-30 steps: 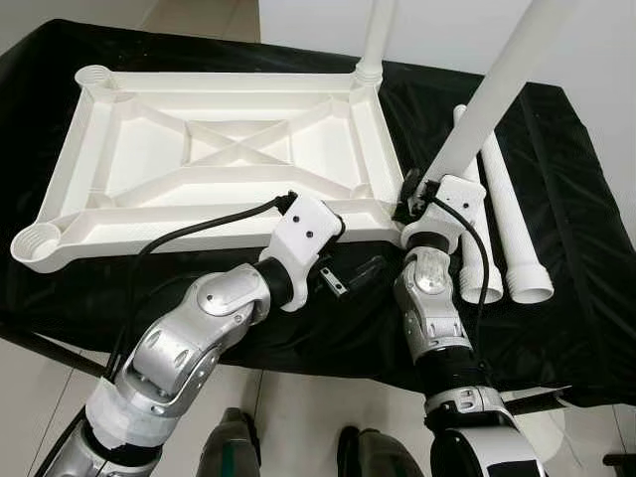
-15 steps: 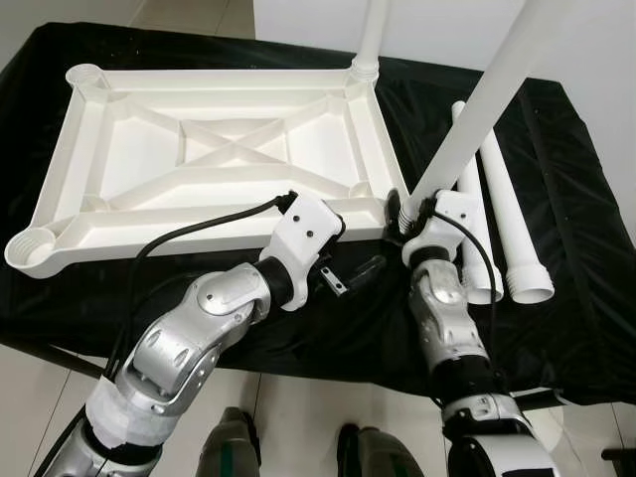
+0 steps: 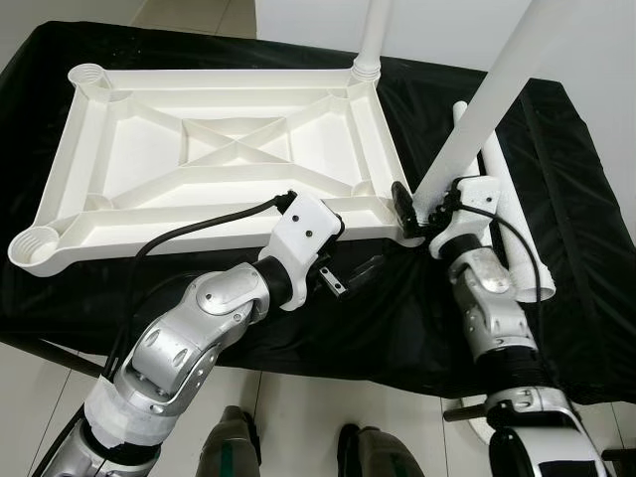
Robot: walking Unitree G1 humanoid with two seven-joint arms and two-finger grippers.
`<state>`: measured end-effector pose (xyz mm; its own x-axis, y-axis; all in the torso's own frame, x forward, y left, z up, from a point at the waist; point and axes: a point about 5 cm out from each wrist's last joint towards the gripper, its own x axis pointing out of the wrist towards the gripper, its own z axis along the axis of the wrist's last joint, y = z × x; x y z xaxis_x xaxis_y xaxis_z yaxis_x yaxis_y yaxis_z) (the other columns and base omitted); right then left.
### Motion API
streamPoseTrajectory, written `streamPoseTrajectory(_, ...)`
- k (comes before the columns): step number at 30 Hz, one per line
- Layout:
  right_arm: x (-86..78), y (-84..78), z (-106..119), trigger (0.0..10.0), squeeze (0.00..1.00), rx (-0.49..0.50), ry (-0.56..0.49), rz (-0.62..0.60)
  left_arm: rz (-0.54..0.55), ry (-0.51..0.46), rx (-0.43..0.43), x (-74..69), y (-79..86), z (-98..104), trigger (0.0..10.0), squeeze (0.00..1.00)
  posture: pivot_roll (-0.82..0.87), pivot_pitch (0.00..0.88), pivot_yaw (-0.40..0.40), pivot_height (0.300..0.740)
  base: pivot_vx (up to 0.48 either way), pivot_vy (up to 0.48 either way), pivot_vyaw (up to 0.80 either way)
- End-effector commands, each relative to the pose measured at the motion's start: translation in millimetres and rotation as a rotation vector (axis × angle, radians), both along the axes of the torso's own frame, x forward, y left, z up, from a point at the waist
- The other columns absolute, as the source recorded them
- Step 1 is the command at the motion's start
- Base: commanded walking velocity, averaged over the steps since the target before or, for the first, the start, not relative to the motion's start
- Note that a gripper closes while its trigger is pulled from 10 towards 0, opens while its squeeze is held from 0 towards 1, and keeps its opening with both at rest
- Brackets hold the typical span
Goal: Building children table
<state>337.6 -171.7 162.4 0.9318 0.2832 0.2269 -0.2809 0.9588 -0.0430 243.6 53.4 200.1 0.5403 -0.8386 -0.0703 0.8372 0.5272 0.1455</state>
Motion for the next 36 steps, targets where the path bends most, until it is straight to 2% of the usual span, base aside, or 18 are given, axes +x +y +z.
streamPoseTrajectory(1, 1.1, 0.2, 7.4, 10.0, 0.00, -0.037, -0.007, 0.083, -0.082, 0.021, 0.010, -3.5, -2.9, -1.2, 10.0, 0.00, 0.10, 0.134, -0.007, 0.740, 0.000, 0.000, 0.00)
streamPoseTrajectory(7, 1.7, 0.5, 9.7, 10.0, 0.00, -0.058, -0.003, 0.132, -0.081, 0.025, 0.012, -3.6, -2.8, -1.7, 10.0, 0.00, 0.10, 0.134, -0.007, 0.740, 0.000, 0.000, 0.00)
streamPoseTrajectory(9, 3.9, -0.9, 12.0, 10.0, 0.00, -0.103, 0.003, 0.204, -0.085, 0.035, 0.014, -4.6, -3.3, -2.0, 10.0, 0.00, 0.10, 0.134, -0.006, 0.740, 0.000, 0.000, 0.00)
streamPoseTrajectory(16, 7.3, -3.4, 14.2, 10.0, 0.00, -0.161, 0.010, 0.263, -0.094, 0.037, 0.020, -5.8, -3.7, -2.0, 10.0, 0.00, 0.10, 0.136, -0.007, 0.740, 0.000, 0.000, 0.00)
streamPoseTrajectory(17, 8.3, -3.8, 13.8, 8.9, 0.00, -0.172, 0.020, 0.276, -0.098, 0.037, 0.023, -6.3, -3.7, -2.1, 10.0, 0.00, 0.10, 0.136, -0.007, 0.740, 0.000, 0.000, 0.00)
streamPoseTrajectory(18, 9.3, -4.8, 13.1, 4.4, 0.00, -0.178, 0.031, 0.286, -0.099, 0.037, 0.024, -6.9, -3.7, -2.1, 10.0, 0.00, 0.11, 0.135, -0.010, 0.740, 0.000, 0.000, 0.00)
streamPoseTrajectory(19, 9.3, -4.8, 13.1, 4.4, 0.00, -0.178, 0.031, 0.286, -0.099, 0.037, 0.024, -6.9, -3.7, -2.1, 10.0, 0.00, 0.11, 0.135, -0.010, 0.740, 0.000, 0.000, 0.00)
streamPoseTrajectory(20, 9.8, -5.7, 12.5, 3.1, 0.00, -0.183, 0.041, 0.295, -0.101, 0.038, 0.025, -7.5, -3.7, -2.2, 10.0, 0.00, 0.11, 0.135, -0.010, 0.740, 0.000, 0.000, 0.00)
streamPoseTrajectory(21, 9.8, -5.7, 12.5, 3.1, 0.00, -0.183, 0.041, 0.295, -0.101, 0.038, 0.025, -7.5, -3.7, -2.2, 10.0, 0.00, 0.11, 0.135, -0.010, 0.740, 0.000, 0.000, 0.00)
streamPoseTrajectory(22, 9.9, -6.3, 12.0, 2.4, 0.00, -0.188, 0.048, 0.302, -0.101, 0.038, 0.024, -8.0, -3.7, -2.2, 10.0, 0.00, 0.11, 0.135, -0.011, 0.740, 0.000, 0.000, 0.00)
streamPoseTrajectory(23, 9.7, -7.1, 11.5, 0.9, 0.00, -0.192, 0.051, 0.307, -0.101, 0.039, 0.024, -8.3, -3.7, -2.2, 10.0, 0.00, 0.11, 0.135, -0.011, 0.740, 0.000, 0.000, 0.00)
streamPoseTrajectory(25, 9.1, -7.6, 10.4, 0.7, 0.00, -0.194, 0.057, 0.311, -0.101, 0.039, 0.024, -8.5, -3.6, -2.2, 10.0, 0.00, 0.11, 0.135, -0.011, 0.740, 0.000, 0.000, 0.00)
streamPoseTrajectory(26, 8.3, -8.1, 8.9, 0.0, 0.00, -0.194, 0.064, 0.319, -0.101, 0.039, 0.024, -8.7, -3.5, -2.1, 10.0, 0.00, 0.11, 0.134, -0.011, 0.740, 0.000, 0.000, 0.00)
streamPoseTrajectory(33, 6.2, -9.6, 4.9, 0.0, 0.00, -0.192, 0.083, 0.324, -0.102, 0.041, 0.023, -8.4, -3.1, -1.7, 10.0, 0.00, 0.10, 0.134, -0.010, 0.740, 0.000, 0.000, 0.00)
streamPoseTrajectory(34, 6.4, -9.7, 4.2, 10.0, 0.00, -0.180, 0.087, 0.311, -0.102, 0.041, 0.025, -8.3, -2.8, -1.7, 10.0, 0.00, 0.10, 0.132, -0.011, 0.740, 0.000, 0.000, 0.00)
streamPoseTrajectory(36, 6.5, -9.4, 4.1, 10.0, 0.00, -0.168, 0.088, 0.299, -0.102, 0.041, 0.026, -8.2, -2.7, -1.7, 10.0, 0.00, 0.10, 0.132, -0.011, 0.740, 0.000, 0.000, 0.00)
